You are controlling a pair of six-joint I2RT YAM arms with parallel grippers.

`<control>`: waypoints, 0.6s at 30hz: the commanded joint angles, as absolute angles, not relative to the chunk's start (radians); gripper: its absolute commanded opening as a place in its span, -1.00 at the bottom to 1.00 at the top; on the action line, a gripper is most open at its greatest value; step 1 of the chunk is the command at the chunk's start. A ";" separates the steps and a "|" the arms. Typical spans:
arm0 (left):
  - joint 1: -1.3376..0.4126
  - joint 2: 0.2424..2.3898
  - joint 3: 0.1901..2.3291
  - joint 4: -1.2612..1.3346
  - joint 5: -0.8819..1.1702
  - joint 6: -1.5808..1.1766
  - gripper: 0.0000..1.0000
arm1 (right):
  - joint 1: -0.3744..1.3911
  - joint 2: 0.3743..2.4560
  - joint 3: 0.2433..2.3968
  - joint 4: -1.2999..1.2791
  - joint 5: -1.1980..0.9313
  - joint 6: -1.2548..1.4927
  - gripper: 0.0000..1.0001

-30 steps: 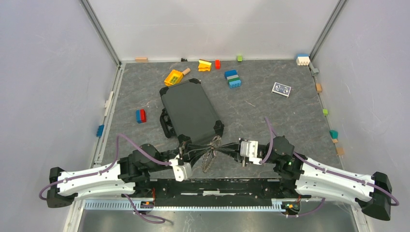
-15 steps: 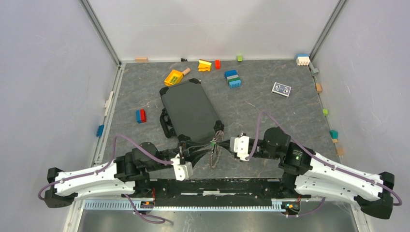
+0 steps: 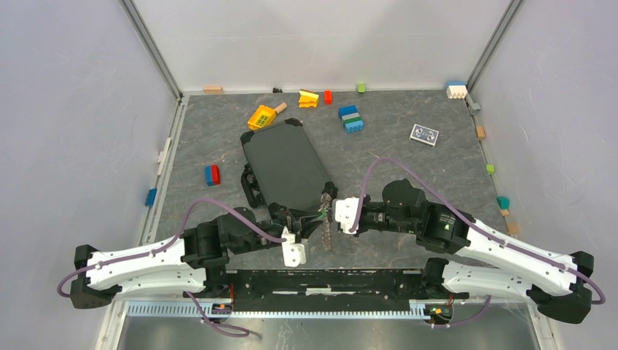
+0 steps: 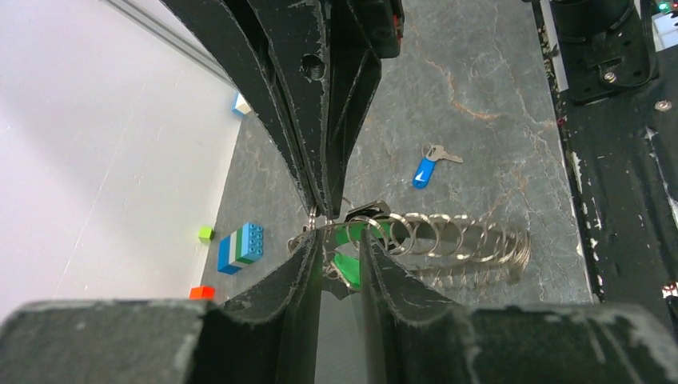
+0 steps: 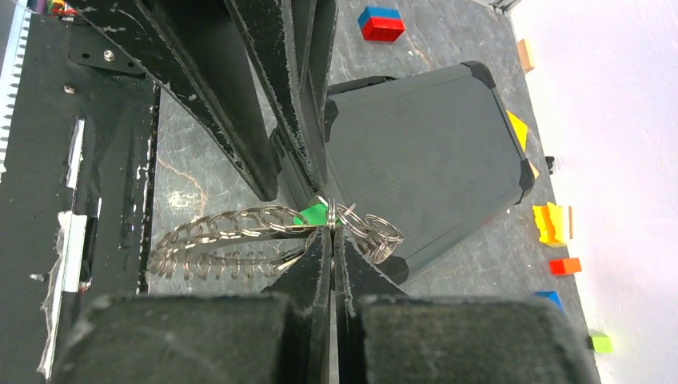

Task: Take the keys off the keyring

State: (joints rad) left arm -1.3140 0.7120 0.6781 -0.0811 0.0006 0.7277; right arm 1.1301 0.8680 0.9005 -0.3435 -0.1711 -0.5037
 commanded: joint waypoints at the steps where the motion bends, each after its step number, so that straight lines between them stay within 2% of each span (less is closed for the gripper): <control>1: -1.316 0.716 0.723 -0.071 -0.035 0.768 -0.41 | 1.132 0.872 0.977 -0.348 -0.165 -0.517 -1.00; 18: -1.316 0.732 0.703 0.028 -0.066 0.741 -0.41 | 1.132 0.887 0.991 -0.351 -0.253 -0.514 -1.00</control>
